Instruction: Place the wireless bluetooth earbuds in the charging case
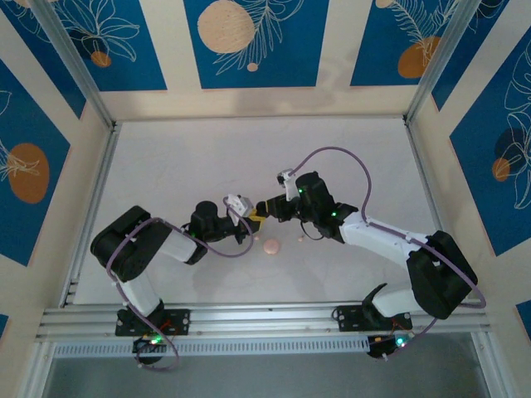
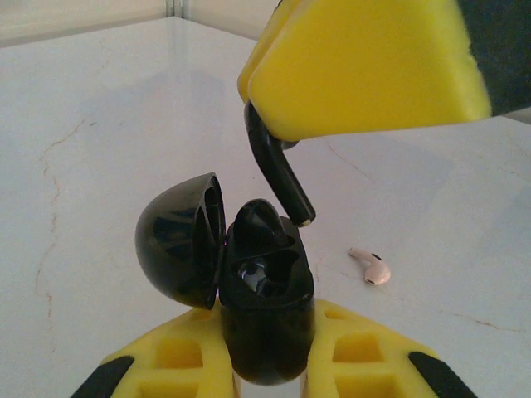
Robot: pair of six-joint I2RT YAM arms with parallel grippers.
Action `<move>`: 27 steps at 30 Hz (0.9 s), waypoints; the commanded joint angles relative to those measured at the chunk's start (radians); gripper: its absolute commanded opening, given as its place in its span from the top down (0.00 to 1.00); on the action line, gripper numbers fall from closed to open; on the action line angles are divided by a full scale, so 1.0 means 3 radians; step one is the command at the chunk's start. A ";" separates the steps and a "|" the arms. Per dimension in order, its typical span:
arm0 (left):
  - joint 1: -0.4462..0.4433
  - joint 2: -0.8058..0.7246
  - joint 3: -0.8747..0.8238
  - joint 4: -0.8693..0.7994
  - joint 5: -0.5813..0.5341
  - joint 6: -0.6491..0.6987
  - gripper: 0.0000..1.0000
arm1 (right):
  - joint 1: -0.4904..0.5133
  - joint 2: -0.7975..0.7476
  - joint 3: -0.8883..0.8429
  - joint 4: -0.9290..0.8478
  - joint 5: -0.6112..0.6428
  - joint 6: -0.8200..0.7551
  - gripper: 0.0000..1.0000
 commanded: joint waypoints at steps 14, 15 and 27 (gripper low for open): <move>-0.0039 -0.0011 0.0017 0.0376 0.0018 -0.0125 0.89 | 0.0067 -0.0009 -0.0041 0.0082 0.0138 -0.0155 0.81; -0.0037 -0.0014 0.0018 0.0387 0.0018 -0.0128 0.89 | 0.0071 -0.0011 -0.0043 0.0089 0.0143 -0.0157 0.81; -0.0038 -0.0039 0.0002 0.0433 0.0007 -0.0140 0.89 | 0.0111 -0.0023 -0.0066 0.0145 0.0098 -0.0192 0.81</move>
